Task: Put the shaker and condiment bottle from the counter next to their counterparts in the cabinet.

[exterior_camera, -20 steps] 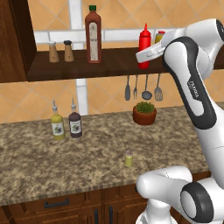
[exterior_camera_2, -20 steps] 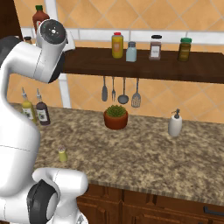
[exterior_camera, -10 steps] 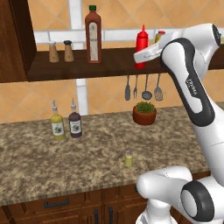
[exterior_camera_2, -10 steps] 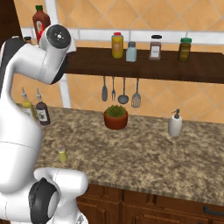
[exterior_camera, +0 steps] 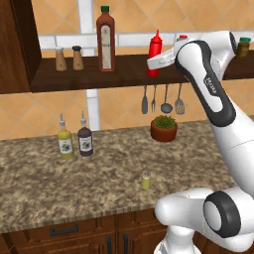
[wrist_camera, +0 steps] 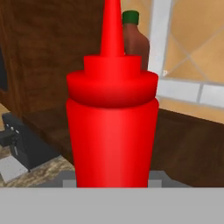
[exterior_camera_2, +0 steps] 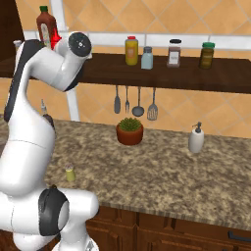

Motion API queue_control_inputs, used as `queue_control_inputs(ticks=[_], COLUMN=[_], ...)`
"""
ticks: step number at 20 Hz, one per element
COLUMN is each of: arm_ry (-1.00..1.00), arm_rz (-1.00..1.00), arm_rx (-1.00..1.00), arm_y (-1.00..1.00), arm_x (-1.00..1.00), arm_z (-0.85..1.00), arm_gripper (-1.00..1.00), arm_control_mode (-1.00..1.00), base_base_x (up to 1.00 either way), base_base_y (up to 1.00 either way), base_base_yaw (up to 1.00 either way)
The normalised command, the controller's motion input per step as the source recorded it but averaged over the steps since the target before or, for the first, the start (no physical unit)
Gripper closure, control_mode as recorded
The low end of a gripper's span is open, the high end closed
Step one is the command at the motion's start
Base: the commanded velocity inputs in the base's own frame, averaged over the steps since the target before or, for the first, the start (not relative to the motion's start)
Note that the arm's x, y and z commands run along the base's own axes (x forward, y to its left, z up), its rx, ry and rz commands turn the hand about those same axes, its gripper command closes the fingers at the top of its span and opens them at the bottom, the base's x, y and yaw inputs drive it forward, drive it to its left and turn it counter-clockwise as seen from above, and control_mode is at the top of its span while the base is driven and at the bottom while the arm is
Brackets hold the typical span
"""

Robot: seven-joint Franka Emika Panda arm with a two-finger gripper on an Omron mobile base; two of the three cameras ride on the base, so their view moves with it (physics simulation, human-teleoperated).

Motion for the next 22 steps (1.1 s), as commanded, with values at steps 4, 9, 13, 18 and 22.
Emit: queue_control_inputs(ticks=[4,9,13,18,22], arm_ry=[0.00,0.00,0.00,0.01,0.00], arm_rz=[0.07,0.06,0.07,0.05,0.01], arm_rx=[0.01,0.03,0.03,0.01,0.00], arm_y=[0.00,0.00,0.02,0.19,0.33], arm_x=[0.40,0.42,0.43,0.40,0.25], arm_z=[-0.20,-0.12,-0.06,0.00,0.00], arm_gripper=[1.00,1.00,1.00,1.00,1.00], arm_control_mode=[-1.00,-1.00,-1.00,-1.00,-1.00], base_base_x=[0.00,0.00,0.00,0.00,0.00], base_base_y=[0.00,0.00,0.00,0.00,0.00], base_base_yaw=[0.00,0.00,0.00,0.00,0.00])
